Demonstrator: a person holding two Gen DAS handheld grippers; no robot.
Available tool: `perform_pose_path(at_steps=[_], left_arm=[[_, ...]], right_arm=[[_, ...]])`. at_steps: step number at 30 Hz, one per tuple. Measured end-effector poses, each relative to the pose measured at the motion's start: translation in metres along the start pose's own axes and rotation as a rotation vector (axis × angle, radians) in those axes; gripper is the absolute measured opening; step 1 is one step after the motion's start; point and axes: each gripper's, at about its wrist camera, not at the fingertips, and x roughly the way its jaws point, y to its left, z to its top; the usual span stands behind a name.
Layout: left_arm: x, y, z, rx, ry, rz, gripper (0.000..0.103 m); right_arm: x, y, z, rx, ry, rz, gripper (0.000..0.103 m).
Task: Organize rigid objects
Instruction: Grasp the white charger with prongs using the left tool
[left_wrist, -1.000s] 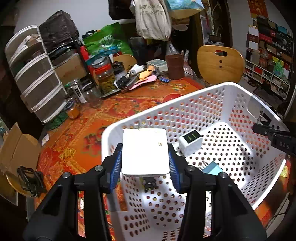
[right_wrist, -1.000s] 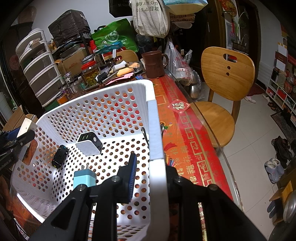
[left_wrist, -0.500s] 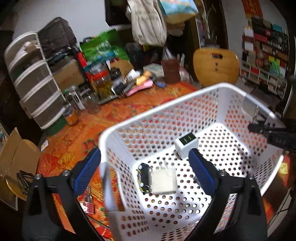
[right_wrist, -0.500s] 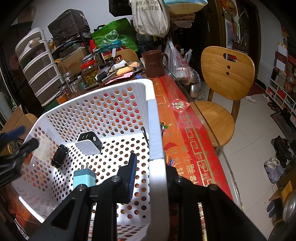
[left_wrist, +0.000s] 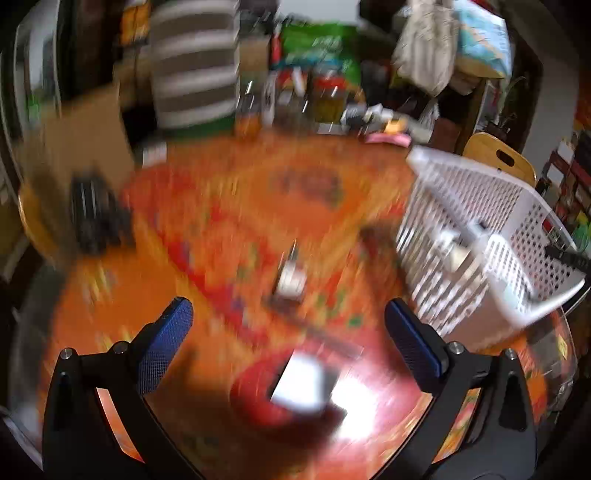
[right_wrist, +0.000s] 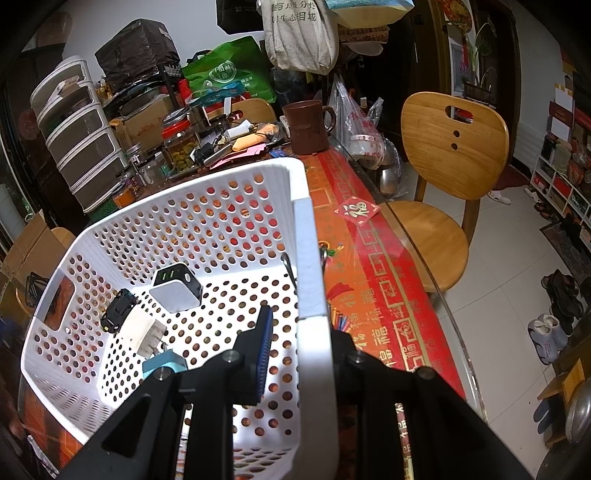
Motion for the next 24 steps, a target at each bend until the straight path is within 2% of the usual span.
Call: perform_pose_path(at_steps=[2,4,8,11,17,23,24], left_arm=[[0.019,0.017,-0.025,-0.041,0.058,-0.026,0.102],[0.025,0.022,-0.040,-0.054,0.070,-0.027,0.102],[0.027,0.010,-0.062,-0.005,0.069,-0.031,0.102],[0.029,-0.005,-0.064,0.042,0.069,0.008,0.102],[0.040,-0.017,-0.062,0.049,0.093,-0.004,0.099],[0.047,-0.017,-0.061,0.054,0.115,0.005,0.081],[0.047,-0.017,-0.061,0.057,0.113,0.014,0.074]], right_arm=[[0.000,0.000,0.000,0.001,-0.001,0.001,0.021],[0.000,0.000,0.000,0.000,0.002,-0.001,0.021],[-0.001,-0.001,0.001,-0.002,0.004,-0.006,0.021],[-0.001,-0.001,0.002,-0.003,0.006,-0.010,0.021],[-0.001,-0.001,0.003,-0.004,0.006,-0.010,0.021],[-0.001,-0.001,0.003,-0.004,0.006,-0.010,0.021],[-0.001,-0.001,0.003,-0.003,0.006,-0.009,0.021]])
